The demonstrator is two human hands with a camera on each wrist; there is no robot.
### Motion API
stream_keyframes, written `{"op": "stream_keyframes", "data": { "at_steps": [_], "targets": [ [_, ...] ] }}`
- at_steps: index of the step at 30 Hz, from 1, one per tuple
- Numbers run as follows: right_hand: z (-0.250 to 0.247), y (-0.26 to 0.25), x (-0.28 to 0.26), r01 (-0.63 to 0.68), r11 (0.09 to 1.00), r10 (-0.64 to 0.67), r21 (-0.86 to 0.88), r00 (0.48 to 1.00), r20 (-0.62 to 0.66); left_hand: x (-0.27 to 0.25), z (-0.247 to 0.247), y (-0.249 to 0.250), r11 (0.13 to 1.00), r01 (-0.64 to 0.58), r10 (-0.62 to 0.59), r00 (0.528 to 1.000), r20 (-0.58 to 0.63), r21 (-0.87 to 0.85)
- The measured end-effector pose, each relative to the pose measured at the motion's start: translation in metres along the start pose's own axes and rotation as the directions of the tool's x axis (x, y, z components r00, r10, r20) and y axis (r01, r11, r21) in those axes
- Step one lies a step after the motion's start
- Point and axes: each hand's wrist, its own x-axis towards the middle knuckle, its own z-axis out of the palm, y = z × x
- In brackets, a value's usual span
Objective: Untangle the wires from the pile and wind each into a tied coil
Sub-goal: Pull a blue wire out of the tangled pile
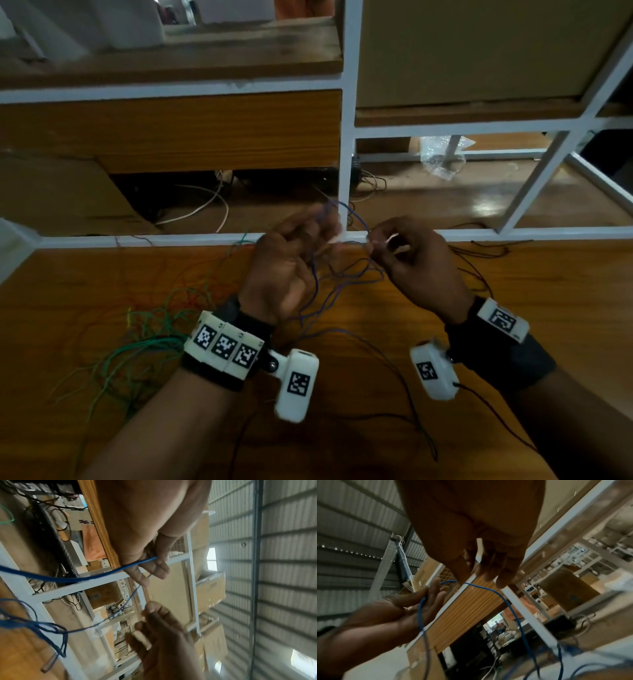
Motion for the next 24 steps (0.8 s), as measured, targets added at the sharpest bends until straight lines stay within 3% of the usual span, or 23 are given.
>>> {"op": "stream_keyframes", "data": {
  "at_steps": [2, 5, 10, 13, 15, 17, 19, 21, 24],
  "targets": [
    [0.018, -0.006, -0.007, 0.004, 0.996, -0.023, 0.091, 0.977, 0.21, 0.004, -0.008, 0.012, 0.99, -0.055, 0.049, 0.998, -0.048, -0.127],
    [0.058, -0.008, -0.014, -0.025, 0.996, -0.016, 0.086, 0.892, 0.452, 0.007, -0.017, 0.022, 0.98, -0.072, 0.064, 0.997, -0.052, -0.187],
    [0.084, 0.016, -0.01, 0.106, 0.979, -0.004, -0.172, 0.861, 0.509, 0.003, -0.03, 0.03, 0.972, -0.102, 0.085, 0.992, -0.089, -0.212],
    [0.079, 0.025, -0.013, 0.024, 0.914, 0.216, -0.404, 0.816, 0.536, 0.0, -0.039, 0.033, 0.957, -0.136, 0.109, 0.987, -0.117, -0.254],
    [0.071, 0.014, -0.016, -0.017, 0.928, 0.24, -0.372, 0.79, 0.564, -0.002, -0.036, 0.026, 0.957, -0.135, 0.104, 0.986, -0.132, -0.257],
    [0.062, -0.017, -0.018, -0.005, 0.993, 0.066, -0.117, 0.846, 0.53, -0.006, -0.027, 0.014, 0.964, -0.111, 0.077, 0.987, -0.144, -0.243],
    [0.053, -0.037, -0.021, -0.017, 0.975, -0.077, 0.222, 0.91, 0.407, -0.011, -0.013, 0.003, 0.984, -0.055, 0.034, 0.991, -0.126, -0.17],
    [0.044, -0.041, -0.031, -0.066, 0.925, -0.052, 0.375, 0.954, 0.294, -0.014, -0.002, -0.003, 0.998, 0.011, -0.016, 0.997, -0.075, -0.067],
    [0.024, -0.036, -0.047, -0.12, 0.916, 0.117, 0.384, 0.993, 0.029, -0.012, -0.002, -0.011, 0.984, 0.063, -0.062, 0.998, -0.01, 0.168]
  ]
}}
